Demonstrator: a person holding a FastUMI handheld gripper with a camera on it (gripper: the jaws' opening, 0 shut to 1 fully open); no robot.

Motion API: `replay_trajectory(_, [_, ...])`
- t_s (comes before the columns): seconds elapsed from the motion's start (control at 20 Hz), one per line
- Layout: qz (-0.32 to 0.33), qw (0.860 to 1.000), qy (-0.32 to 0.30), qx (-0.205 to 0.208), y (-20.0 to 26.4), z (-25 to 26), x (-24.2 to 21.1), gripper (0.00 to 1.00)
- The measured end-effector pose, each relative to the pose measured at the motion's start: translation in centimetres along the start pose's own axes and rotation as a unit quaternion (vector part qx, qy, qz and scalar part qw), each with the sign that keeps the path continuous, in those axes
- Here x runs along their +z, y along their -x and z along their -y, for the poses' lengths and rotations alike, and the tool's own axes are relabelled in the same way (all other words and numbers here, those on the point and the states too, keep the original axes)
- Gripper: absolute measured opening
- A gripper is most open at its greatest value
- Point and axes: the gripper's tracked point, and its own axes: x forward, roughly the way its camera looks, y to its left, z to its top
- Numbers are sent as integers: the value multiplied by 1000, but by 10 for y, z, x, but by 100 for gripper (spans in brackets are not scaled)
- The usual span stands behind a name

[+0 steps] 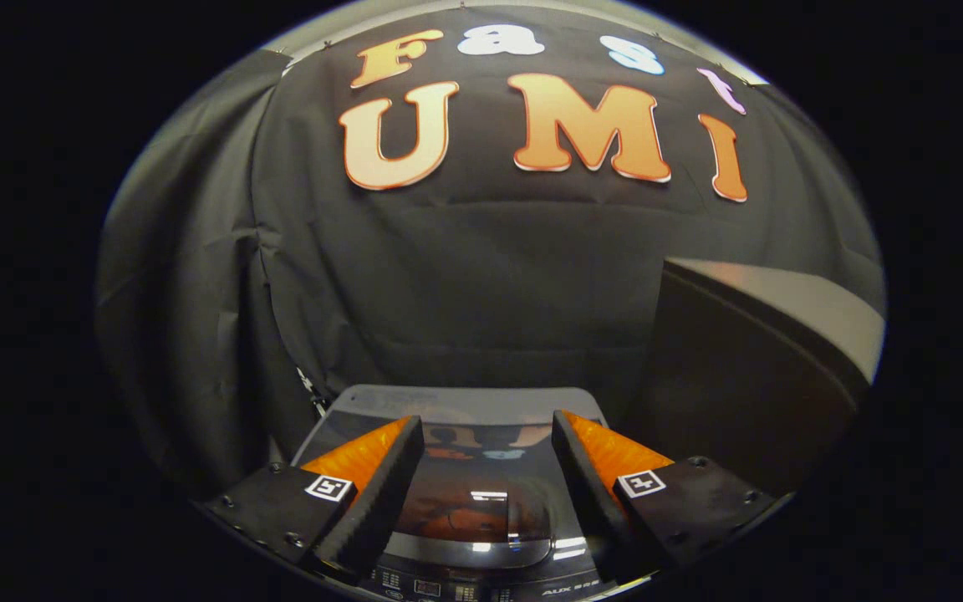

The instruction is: Put the clothes into the washing machine and then close the washing machine lid.

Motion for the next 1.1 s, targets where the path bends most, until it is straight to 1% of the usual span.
replay_trajectory(0.15, [51,999,6,11,28,-2,53,99])
replay_trajectory(0.25, [74,997,16,15,45,2,81,99])
replay_trajectory(0.45, [107,994,15,27,85,16,123,99])
replay_trajectory(0.6, [130,991,0,27,132,44,153,99])
replay_trajectory(0.8, [150,988,-12,22,197,91,182,99])
replay_trajectory(0.85, [155,988,-15,21,209,103,181,99])
replay_trajectory(1.1, [187,982,-12,-8,282,171,206,99])
